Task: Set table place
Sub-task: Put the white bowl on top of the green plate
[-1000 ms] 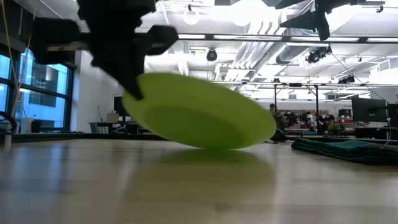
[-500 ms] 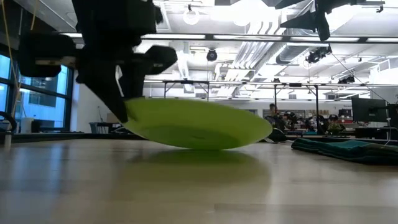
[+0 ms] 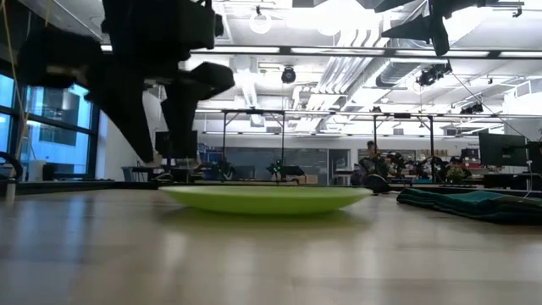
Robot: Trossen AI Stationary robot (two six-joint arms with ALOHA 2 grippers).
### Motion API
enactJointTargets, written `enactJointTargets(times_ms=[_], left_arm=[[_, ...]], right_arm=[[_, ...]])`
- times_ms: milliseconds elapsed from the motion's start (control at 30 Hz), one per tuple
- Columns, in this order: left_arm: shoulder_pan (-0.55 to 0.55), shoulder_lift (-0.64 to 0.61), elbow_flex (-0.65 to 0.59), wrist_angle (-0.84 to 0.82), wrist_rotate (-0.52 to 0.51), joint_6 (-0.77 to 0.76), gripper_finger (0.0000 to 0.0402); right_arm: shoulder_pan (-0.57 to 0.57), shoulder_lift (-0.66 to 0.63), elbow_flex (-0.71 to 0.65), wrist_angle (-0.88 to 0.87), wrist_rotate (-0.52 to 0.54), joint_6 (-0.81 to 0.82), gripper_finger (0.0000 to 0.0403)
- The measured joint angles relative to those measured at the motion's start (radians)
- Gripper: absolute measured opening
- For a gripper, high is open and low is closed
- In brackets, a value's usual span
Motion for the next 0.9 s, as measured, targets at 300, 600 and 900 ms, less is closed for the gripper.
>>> enactJointTargets(times_ms=[300, 600, 900], left_arm=[[0.219, -0.118, 0.129, -0.319, 0.013, -0.118, 0.0179], [0.490, -0.473, 0.123, -0.039, 0.184, -0.454, 0.0179], [0.515, -0.813, -0.242, 0.691, 0.214, -0.632, 0.0179]], right_arm=[[0.000, 0.000, 0.000, 0.000, -0.002, -0.008, 0.0220], [0.000, 0.000, 0.000, -0.001, -0.016, -0.010, 0.0220], [0.000, 0.000, 0.000, -0.001, -0.037, -0.013, 0.0220]])
